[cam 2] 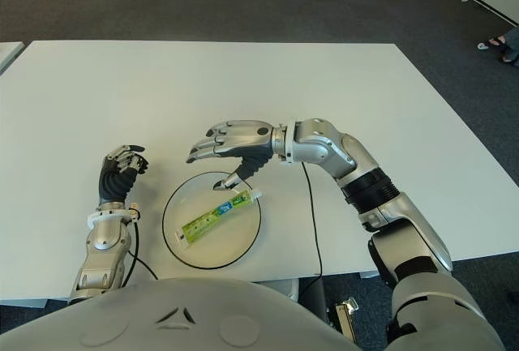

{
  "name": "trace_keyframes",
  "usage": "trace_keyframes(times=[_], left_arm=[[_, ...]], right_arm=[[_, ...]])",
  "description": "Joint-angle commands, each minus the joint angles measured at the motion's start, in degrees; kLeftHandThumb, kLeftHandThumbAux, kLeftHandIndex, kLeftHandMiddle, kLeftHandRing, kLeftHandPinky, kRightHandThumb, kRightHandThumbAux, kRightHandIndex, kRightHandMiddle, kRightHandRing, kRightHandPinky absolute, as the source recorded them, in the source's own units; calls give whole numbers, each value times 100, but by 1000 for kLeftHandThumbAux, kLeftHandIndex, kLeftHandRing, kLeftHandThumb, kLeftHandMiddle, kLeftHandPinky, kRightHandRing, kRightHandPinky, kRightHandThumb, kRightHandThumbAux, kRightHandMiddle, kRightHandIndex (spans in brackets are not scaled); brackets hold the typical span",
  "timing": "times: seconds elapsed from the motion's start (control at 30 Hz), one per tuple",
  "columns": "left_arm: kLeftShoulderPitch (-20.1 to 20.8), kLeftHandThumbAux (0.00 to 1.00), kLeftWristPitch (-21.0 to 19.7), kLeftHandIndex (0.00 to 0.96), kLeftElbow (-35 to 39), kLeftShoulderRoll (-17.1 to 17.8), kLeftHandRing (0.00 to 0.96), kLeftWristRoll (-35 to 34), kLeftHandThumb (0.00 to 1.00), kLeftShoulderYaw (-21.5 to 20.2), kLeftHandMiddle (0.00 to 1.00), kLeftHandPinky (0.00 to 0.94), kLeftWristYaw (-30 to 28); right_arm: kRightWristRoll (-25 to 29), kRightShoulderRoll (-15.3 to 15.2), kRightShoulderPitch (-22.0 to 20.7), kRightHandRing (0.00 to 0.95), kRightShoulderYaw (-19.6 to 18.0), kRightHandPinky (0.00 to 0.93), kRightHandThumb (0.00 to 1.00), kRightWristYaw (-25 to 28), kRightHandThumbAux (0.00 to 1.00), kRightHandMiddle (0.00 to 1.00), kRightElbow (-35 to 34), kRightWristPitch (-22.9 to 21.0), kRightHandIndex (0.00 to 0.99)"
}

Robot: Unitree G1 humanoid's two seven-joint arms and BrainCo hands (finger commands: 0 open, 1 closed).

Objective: Put the toothpaste on the table into the plate.

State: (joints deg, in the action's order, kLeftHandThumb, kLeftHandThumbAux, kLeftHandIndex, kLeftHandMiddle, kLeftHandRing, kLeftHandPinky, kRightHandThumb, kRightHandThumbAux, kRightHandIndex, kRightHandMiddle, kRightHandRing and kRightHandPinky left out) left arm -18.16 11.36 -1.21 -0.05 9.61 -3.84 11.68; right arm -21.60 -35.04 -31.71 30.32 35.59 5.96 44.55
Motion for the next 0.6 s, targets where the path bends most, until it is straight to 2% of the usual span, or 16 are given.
trace_keyframes(times=[0.03, 0.13, 0.27, 0.47, 0.6], left_arm=[[50, 716, -144, 433, 25, -4, 591, 36, 705, -7, 612, 545, 45], [34, 716, -216, 433, 81, -14, 587, 40, 705, -3, 611, 542, 42], [12, 716, -308, 433, 169, -25, 583, -2, 706, 3, 606, 553, 6], [36, 716, -226, 433, 127, -23, 585, -66, 706, -8, 603, 561, -12], [49, 716, -129, 433, 74, 9, 594, -95, 706, -4, 607, 571, -50]], right_arm=[[729, -16, -316, 0, -163, 0, 408, 614, 174, 0, -151, -512, 0], [960, 17, -396, 0, -238, 0, 409, 855, 176, 0, -199, -738, 0], [1077, 147, -416, 0, -438, 0, 501, 910, 213, 0, -296, -1200, 0], [1151, 468, -182, 0, -843, 0, 647, 490, 282, 0, -390, -1690, 0], [1111, 659, 68, 0, -1158, 0, 645, 90, 279, 0, -336, -2071, 0]])
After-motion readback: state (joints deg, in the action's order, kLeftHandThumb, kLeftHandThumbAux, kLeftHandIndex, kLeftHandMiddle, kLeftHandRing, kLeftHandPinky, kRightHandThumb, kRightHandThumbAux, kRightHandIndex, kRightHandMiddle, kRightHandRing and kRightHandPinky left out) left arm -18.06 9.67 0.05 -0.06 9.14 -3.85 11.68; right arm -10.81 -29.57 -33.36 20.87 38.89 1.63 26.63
